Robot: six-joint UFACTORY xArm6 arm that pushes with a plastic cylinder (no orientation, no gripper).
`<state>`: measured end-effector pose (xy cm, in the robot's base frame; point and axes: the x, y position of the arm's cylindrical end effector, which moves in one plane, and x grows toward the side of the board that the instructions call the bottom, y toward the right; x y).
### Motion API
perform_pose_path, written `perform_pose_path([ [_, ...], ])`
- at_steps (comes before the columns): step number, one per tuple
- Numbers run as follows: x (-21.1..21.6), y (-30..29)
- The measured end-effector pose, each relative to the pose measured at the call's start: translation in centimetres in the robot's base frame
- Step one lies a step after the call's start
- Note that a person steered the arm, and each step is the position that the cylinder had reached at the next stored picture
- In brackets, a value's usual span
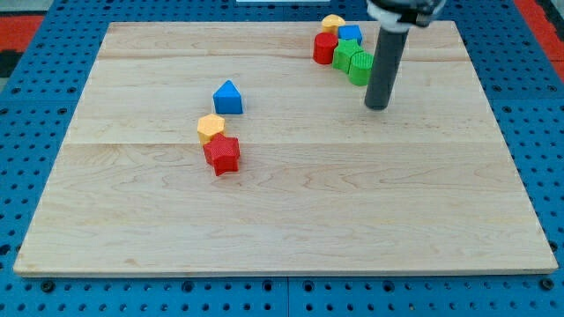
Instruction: Separate the red star and the yellow hexagon
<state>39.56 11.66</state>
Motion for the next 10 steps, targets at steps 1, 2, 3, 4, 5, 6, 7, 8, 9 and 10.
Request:
perform_pose_path([
  [1,5.4,-4.5],
  [2,11.2,-9.4],
  [3,13.5,-17.1],
  [4,12.6,-21.7],
  [5,10.4,-23.3],
  [6,10.4,-22.3],
  [7,9.5,-21.9],
  [8,8.2,-21.9],
  [9,7.8,-21.0],
  [10,7.8,-18.6],
])
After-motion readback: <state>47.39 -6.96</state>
